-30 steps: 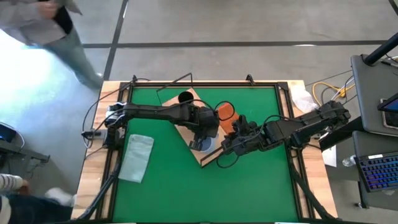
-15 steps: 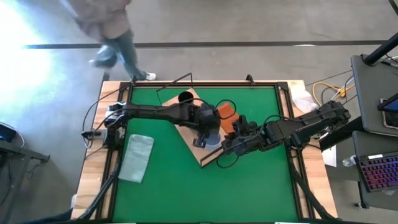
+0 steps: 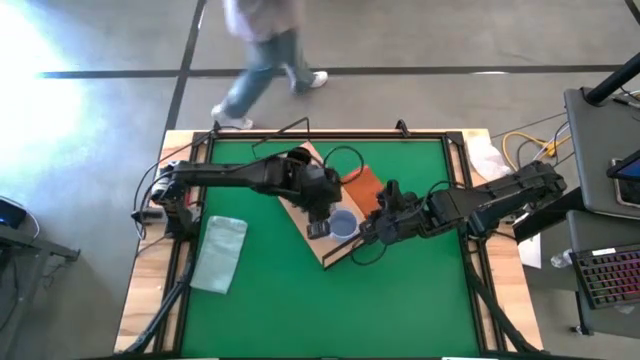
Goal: Stack small to large cups/mugs on shelf
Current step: Put the blue mug on the shelf
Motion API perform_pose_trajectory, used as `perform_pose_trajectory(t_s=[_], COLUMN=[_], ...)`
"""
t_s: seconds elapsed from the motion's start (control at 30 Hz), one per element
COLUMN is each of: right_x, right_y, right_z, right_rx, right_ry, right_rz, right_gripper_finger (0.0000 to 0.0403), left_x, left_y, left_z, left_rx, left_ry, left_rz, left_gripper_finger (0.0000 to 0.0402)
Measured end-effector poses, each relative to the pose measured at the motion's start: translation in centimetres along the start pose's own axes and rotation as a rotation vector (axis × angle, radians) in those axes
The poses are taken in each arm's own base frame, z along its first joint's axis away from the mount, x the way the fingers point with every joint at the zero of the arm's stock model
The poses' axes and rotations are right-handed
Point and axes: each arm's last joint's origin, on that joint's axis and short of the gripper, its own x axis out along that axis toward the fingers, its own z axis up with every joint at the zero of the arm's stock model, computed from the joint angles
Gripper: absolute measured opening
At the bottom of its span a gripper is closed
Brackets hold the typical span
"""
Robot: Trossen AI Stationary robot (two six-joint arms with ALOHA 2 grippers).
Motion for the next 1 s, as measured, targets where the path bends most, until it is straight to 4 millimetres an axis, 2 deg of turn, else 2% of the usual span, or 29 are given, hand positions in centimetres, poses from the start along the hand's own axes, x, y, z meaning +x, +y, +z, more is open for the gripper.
perform_pose_trajectory(t_s=[0.27,0.43,0.63,1.0], right_x=[0.8,1.7,2.8,5.6], right_y=[-1.3,-1.9,-2.7,-3.6], right_z=[2.5,3.6,4.4,4.4], right_rx=[-0.019,-0.045,-0.079,-0.093], right_ry=[0.044,0.093,0.132,0.231], right_rz=[0.004,0.002,-0.007,0.045], right_gripper_finger=[0.0014,0.0009,0.0009,0.0008], left_x=[2.3,3.7,4.1,5.3], left_y=[-2.8,-3.5,-3.4,-3.2], left_z=[-3.9,-5.1,-4.9,-5.6], left_rx=[-0.202,-0.325,-0.37,-0.433], left_ry=[0.049,0.007,-0.056,-0.066], left_rz=[-0.04,-0.067,-0.01,0.021], left_gripper_finger=[0.0082,0.0051,0.0006,0.0005])
